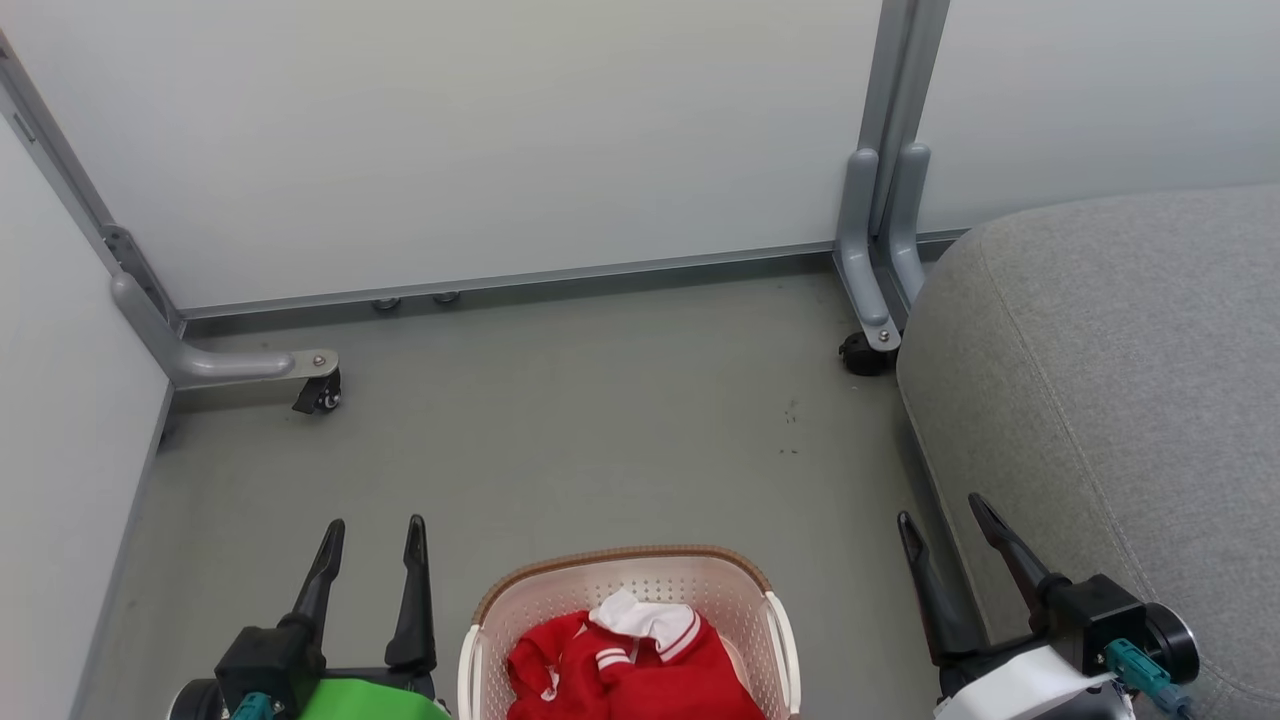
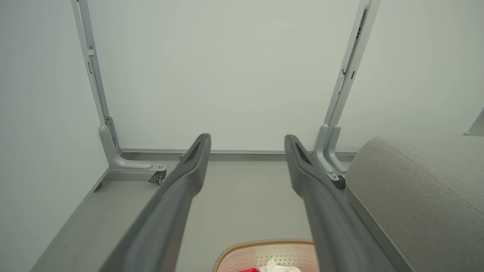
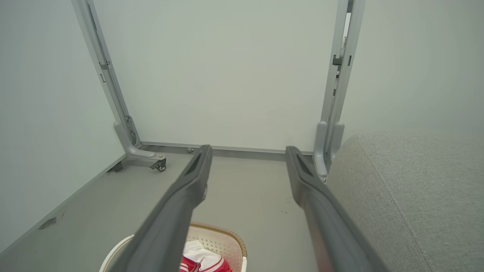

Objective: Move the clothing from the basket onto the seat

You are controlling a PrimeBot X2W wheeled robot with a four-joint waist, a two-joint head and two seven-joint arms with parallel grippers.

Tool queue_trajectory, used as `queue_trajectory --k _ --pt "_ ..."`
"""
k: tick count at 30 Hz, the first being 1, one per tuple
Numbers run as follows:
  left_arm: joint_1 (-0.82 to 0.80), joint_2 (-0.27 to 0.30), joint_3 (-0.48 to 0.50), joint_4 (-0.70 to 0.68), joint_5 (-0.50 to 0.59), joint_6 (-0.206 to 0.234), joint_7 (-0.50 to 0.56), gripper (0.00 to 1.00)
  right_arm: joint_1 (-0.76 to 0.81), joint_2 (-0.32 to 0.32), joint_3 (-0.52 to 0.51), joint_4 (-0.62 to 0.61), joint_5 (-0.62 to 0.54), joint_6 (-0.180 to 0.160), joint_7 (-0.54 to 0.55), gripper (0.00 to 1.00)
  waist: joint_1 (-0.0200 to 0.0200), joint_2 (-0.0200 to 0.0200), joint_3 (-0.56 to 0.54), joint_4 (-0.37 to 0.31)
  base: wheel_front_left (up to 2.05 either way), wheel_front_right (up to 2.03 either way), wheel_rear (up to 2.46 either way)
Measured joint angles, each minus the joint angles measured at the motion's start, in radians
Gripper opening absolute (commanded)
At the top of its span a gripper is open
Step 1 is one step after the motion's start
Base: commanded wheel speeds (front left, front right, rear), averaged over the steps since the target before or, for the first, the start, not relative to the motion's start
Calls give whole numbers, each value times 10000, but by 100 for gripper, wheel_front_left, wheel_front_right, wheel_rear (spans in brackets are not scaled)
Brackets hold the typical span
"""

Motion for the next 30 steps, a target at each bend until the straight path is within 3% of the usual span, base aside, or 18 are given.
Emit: queue_trajectory --k 30 --pt "16 2 4 382 -23 0 0 100 7 0 -58 -54 35 0 -2 100 0 0 91 -3 0 0 0"
